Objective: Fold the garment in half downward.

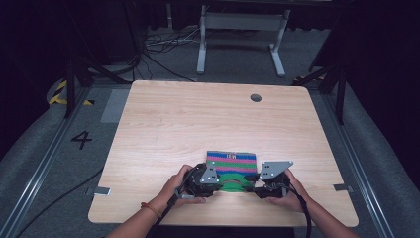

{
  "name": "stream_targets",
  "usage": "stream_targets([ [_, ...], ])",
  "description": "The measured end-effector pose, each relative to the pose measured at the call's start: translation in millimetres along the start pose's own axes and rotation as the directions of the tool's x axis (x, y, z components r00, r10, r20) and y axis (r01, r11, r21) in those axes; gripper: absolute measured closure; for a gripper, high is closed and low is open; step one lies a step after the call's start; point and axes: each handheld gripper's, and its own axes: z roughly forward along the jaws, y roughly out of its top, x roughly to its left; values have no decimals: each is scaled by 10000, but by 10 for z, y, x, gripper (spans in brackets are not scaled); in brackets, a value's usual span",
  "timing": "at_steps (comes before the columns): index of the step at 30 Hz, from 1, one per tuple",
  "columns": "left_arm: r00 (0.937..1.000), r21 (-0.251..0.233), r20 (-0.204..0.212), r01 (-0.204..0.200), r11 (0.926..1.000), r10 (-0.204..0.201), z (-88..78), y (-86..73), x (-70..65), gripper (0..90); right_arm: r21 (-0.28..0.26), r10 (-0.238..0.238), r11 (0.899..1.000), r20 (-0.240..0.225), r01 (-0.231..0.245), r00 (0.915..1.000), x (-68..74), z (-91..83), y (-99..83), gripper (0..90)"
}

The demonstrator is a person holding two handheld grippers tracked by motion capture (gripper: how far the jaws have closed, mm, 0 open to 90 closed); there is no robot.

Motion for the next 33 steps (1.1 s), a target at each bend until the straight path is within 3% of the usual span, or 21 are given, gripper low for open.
stream_targets([
  [1,10000,-84,39,-19,10000,20,1,-13,7,671,107,-17,9999,66,17,10000,-9,21,-16,640],
  [4,9987,-61,-30,-508,9987,508,-18,-41,26,837,175,59,9998,158,-61,9999,-44,43,-68,755],
  [7,9988,-71,103,-483,9988,484,-27,-47,48,877,315,-185,9993,257,177,9995,-22,31,-58,846],
  [12,9981,-197,18,-620,9979,621,-54,-25,25,878,118,-439,9990,370,435,9984,-2,-13,-30,861],
  [15,9973,-212,102,-723,9972,725,-94,-17,-14,877,-36,-545,9985,211,546,9983,21,-77,-2,860],
  [18,9938,314,208,-1102,9934,1096,-67,-35,-43,839,236,-577,9981,-26,577,9983,61,-62,-27,843],
  [22,9931,283,566,-1042,9942,1025,-63,-71,-28,764,615,-697,9956,-194,708,9974,107,10,-73,815],
  [26,9926,297,344,-1176,9926,1166,-55,-71,-44,749,522,-515,9973,-203,524,9985,73,18,-93,823],
  [29,9891,534,19,-1471,9877,1472,-42,-34,-70,764,542,-678,9963,109,671,9976,53,20,-89,815],
  [33,9920,523,-45,-1261,9906,1265,-76,2,-42,717,335,-673,9972,103,670,9977,13,-12,-83,755],
])
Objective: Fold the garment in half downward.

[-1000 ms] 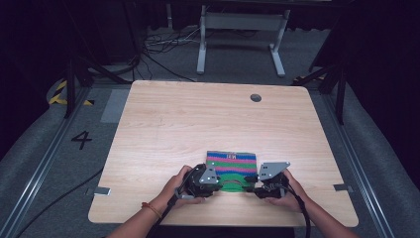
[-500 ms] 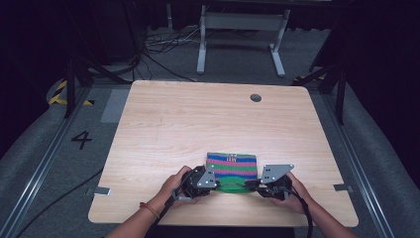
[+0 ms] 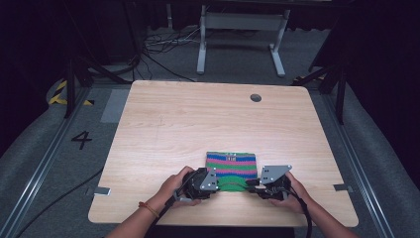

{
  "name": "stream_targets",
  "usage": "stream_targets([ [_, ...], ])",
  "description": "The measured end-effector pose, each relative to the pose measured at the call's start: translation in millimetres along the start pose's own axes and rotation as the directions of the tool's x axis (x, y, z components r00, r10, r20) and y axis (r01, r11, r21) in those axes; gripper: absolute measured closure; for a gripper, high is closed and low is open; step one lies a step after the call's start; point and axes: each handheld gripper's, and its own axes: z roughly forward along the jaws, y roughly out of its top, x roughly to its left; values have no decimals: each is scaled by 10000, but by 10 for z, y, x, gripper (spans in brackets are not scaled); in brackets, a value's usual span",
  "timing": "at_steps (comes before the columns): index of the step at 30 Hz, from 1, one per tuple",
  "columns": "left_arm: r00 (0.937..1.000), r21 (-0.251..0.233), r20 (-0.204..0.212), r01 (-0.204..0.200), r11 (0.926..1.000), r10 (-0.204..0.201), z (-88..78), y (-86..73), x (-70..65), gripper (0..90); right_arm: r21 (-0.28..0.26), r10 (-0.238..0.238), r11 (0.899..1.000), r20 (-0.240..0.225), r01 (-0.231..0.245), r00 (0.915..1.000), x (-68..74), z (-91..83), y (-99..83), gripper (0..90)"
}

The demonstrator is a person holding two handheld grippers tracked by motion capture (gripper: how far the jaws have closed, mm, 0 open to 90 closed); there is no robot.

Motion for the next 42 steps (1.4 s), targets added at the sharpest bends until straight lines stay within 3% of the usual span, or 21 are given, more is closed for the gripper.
stream_targets([
  [2,9999,63,-167,33,10000,-32,-54,13,19,650,-12,-101,9999,340,102,9994,2,-42,12,722],
  [4,9974,17,-720,2,10000,-1,-137,22,46,633,4,-116,9999,447,116,9989,-8,-60,16,710],
  [8,9905,-376,-1297,413,9984,-458,-317,-14,110,552,-120,89,9999,571,-82,9983,-44,-143,27,645],
  [10,9891,-462,-1333,563,9973,-620,-409,-53,139,517,-163,150,9998,694,-139,9975,-57,-193,33,615],
  [17,9768,22,-1692,1337,9910,-1315,-672,-310,213,424,-101,250,9997,1251,-240,9918,-121,-369,60,495],
  [19,9733,241,-1859,1417,9896,-1348,-728,-375,225,409,-153,321,9994,1401,-302,9896,-137,-416,60,478],
  [20,9682,510,-2150,1422,9885,-1282,-763,-421,233,395,-139,308,9995,1465,-290,9887,-147,-442,55,470],
  [23,9583,779,-2394,1792,9807,-1561,-843,-559,274,362,-106,420,9991,1815,-408,9825,-175,-498,23,434],
  [26,9483,777,-2489,2222,9719,-1969,-897,-674,306,334,-10,519,9986,2052,-529,9773,-199,-535,-24,410],
  [28,9432,920,-2634,2333,9681,-2023,-919,-731,313,314,118,564,9981,2230,-605,9732,-223,-561,-67,401],
  [30,9426,805,-2545,2434,9666,-2162,-959,-799,325,293,182,650,9973,2371,-713,9693,-243,-596,-105,397],
  [32,9360,719,-2521,2712,9598,-2456,-984,-870,320,282,213,710,9967,2502,-788,9656,-256,-633,-138,387],
  [35,9361,784,-2490,2750,9582,-2483,-998,-934,300,252,264,838,9952,2656,-941,9604,-268,-679,-185,377],
  [42,9282,698,-2390,3094,9484,-2852,-1042,-1113,265,228,354,1301,9882,3161,-1487,9398,-338,-836,-438,359],
])
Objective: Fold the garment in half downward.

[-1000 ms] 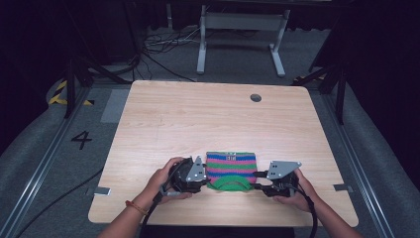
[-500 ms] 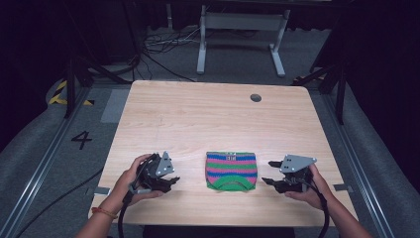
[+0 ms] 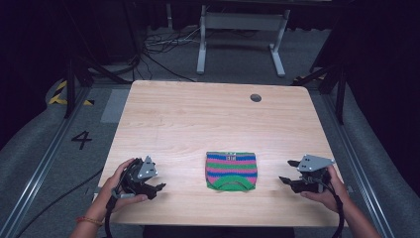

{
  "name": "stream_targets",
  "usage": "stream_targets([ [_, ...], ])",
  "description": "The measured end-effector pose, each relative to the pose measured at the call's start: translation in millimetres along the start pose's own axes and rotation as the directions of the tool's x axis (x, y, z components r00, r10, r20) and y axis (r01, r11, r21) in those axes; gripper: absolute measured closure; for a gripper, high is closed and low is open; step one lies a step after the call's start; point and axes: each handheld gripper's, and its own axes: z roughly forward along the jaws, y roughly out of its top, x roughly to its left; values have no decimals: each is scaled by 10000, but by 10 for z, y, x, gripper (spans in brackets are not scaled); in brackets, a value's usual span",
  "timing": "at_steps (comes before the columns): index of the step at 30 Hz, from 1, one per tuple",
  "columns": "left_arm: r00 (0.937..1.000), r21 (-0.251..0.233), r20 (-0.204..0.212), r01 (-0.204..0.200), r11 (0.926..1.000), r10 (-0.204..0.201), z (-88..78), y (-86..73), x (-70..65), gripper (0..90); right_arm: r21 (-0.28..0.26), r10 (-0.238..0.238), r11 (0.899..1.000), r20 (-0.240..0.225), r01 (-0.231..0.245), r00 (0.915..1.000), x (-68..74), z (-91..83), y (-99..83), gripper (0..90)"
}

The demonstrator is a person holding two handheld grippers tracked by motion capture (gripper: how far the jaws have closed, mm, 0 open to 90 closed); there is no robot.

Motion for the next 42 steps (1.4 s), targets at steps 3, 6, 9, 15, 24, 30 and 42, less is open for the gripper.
stream_targets([
  [3,9999,31,54,134,9999,-134,-12,-91,16,223,64,250,9997,142,-251,9996,-37,-27,-88,347],
  [6,9993,-64,113,369,9993,-368,-30,-178,31,218,88,581,9983,217,-583,9981,-79,-64,-209,335],
  [9,9986,-16,92,516,9987,-516,-44,-259,45,213,63,916,9958,347,-919,9952,-121,-107,-345,312],
  [15,9950,-113,34,996,9950,-995,-63,-368,77,203,-132,1404,9901,317,-1401,9896,-162,-181,-554,294],
  [24,9851,-426,239,1709,9844,-1700,-101,-573,127,196,-15,2221,9750,515,-2223,9737,-195,-223,-794,254],
  [30,9760,-435,452,2150,9756,-2131,-74,-651,149,186,-93,2750,9614,512,-2749,9601,-203,-211,-932,229],
  [42,9680,-1062,393,2508,9622,-2480,-37,-731,145,144,-486,3238,9456,411,-3218,9452,-214,-242,-1047,195],
])
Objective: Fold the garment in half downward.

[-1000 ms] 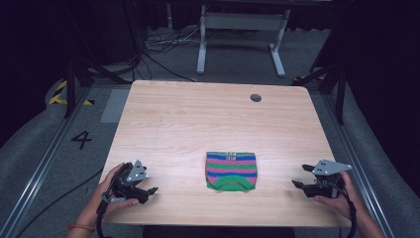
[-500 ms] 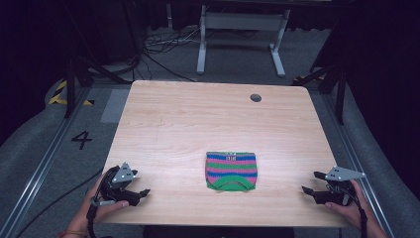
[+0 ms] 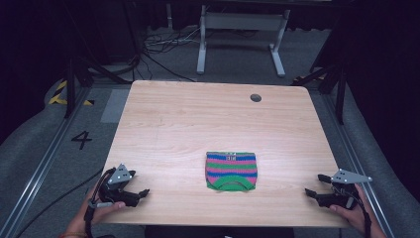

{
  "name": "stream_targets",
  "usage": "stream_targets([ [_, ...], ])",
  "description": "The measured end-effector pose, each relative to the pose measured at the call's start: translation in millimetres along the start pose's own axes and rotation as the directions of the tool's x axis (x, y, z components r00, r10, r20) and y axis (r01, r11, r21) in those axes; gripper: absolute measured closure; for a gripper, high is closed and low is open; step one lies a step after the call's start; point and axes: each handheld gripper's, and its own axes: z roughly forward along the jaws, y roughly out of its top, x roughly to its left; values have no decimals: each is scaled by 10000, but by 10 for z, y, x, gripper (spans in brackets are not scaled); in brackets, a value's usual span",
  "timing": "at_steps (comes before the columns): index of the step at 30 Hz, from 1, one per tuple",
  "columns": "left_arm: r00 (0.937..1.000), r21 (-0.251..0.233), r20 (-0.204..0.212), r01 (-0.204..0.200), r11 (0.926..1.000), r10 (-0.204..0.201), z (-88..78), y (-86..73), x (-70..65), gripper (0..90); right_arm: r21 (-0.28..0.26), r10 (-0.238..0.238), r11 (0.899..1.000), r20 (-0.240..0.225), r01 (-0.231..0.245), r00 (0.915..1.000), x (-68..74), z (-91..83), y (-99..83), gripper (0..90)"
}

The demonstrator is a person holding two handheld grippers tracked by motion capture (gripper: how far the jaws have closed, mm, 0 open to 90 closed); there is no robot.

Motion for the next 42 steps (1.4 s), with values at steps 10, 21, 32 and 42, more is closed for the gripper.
stream_targets([
  [10,9999,4,-85,113,9999,-113,-3,-4,-6,144,-1,0,10000,18,0,10000,2,1,-1,194],
  [21,9997,7,-145,218,9998,-218,-1,-2,-2,144,2,204,9998,266,-204,9994,-1,1,-3,188],
  [32,9992,7,-267,286,9996,-286,2,5,11,144,0,205,9998,266,-205,9994,0,1,-3,188],
  [42,9991,6,-271,315,9995,-315,6,6,8,144,1,207,9998,264,-207,9994,0,1,-3,188],
])
